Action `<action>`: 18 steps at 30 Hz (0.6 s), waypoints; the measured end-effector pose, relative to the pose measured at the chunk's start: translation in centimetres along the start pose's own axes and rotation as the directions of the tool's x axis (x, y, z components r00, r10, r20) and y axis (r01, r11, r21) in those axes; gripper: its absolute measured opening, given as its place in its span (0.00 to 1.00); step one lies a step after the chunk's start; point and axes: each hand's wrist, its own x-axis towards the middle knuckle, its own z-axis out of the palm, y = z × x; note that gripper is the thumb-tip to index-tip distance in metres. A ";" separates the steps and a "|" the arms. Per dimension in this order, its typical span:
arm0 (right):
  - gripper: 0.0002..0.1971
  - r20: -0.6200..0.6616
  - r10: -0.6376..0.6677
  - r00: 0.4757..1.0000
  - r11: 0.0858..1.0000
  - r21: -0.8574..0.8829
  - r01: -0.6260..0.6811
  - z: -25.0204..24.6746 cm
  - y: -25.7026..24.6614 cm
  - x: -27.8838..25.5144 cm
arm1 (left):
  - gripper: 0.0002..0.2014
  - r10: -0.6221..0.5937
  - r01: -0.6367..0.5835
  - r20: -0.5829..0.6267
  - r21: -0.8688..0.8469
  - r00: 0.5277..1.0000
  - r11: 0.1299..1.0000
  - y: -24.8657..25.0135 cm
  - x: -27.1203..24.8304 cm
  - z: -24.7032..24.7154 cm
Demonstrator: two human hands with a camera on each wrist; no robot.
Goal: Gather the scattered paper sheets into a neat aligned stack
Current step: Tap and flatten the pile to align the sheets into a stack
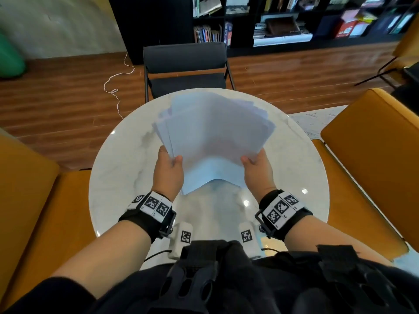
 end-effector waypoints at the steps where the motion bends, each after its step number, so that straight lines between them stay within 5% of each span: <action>1: 0.18 -0.002 -0.015 1.000 1.000 0.010 0.015 -0.1 -0.3 0.2 | 0.15 0.016 -0.016 -0.013 -0.006 1.000 1.000 0.4 0.2 -0.1; 7: 0.19 -0.038 -0.095 0.995 0.987 0.127 0.099 -0.7 -1.7 1.5 | 0.30 0.015 -0.023 -0.040 -0.223 0.999 0.975 2.2 0.9 -1.1; 12: 0.17 -0.019 -0.100 0.995 0.992 0.076 0.101 -0.3 -2.4 2.1 | 0.23 -0.006 -0.001 -0.049 -0.144 0.999 0.990 2.5 1.5 -0.6; 15: 0.12 -0.024 -0.116 0.993 0.992 0.053 0.118 -0.9 -3.0 2.3 | 0.21 0.075 -0.085 -0.063 -0.182 0.995 0.980 3.1 1.6 -1.3; 18: 0.23 -0.010 -0.151 0.988 0.982 0.109 0.151 -1.3 -3.2 2.1 | 0.37 0.242 -0.247 -0.048 -0.215 0.969 0.945 3.7 1.3 -2.3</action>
